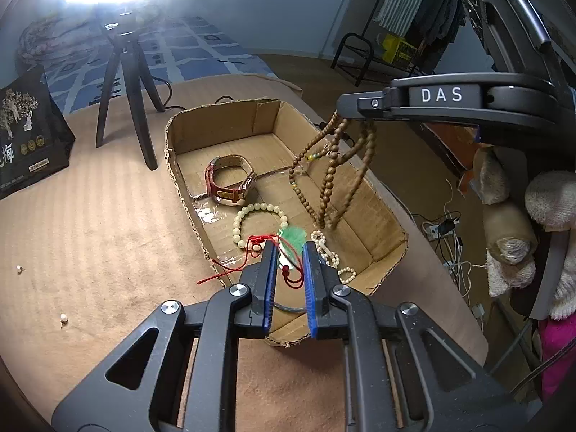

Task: Organize jewelry
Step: 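Open both tools to drop the pendant and prayer beads into the box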

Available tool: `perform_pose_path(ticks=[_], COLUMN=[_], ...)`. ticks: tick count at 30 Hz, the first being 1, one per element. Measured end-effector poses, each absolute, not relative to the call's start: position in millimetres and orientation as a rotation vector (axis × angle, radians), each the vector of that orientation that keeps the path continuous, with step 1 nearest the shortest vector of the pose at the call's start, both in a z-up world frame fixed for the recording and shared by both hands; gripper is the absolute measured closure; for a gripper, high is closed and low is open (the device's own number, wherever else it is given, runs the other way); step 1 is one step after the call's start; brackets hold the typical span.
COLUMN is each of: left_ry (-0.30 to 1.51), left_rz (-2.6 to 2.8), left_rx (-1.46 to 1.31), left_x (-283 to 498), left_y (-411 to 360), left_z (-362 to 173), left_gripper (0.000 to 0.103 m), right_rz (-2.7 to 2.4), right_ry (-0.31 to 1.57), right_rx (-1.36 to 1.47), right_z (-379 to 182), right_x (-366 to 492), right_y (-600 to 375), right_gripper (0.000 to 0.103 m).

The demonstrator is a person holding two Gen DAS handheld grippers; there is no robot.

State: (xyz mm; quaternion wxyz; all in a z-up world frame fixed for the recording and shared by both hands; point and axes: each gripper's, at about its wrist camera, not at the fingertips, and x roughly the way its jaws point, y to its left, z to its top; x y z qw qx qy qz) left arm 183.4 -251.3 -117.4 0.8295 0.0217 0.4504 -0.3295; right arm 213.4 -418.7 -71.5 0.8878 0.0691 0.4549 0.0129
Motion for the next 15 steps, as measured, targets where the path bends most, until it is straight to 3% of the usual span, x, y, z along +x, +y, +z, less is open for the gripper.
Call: perform_pose_path(ticks=[1,3,8,10,11,15], left_ry=[0.953,0.953,0.960,0.959,0.955,0.940], left_rz=[-0.701,-0.705,-0.701,-0.696,-0.694,-0.685], left_rx=[0.048,0.052,0.059,0.063,0.062,0.071], left_x=[182.8,181.9,182.0,180.8,179.6,176.6], left_y=[-251.3,-251.9,-251.8,-250.4,-249.2,-244.0], left_z=[-117.1,-116.9,-117.6,-117.6,-116.7,-112.2], left_gripper=[0.091,0.091,0.088,0.072,0.069,0.067], right_rz=[0.027,0.028,0.013,0.009,0.011,0.004], right_ry=[0.944,0.939,0.930,0.919,0.916,0.904], right_rx=[0.144,0.145,0.133,0.130,0.132,0.132], right_z=[-71.1,-69.9,-66.7,-65.3,-64.6,-62.2], right_x=[213.2,212.7,210.3,208.3,207.9,205.8], right_y=[-418.3,-418.2,-414.8,-413.1,-412.6,-409.5], right_gripper=[0.091,0.080,0.045,0.036,0.032,0.020])
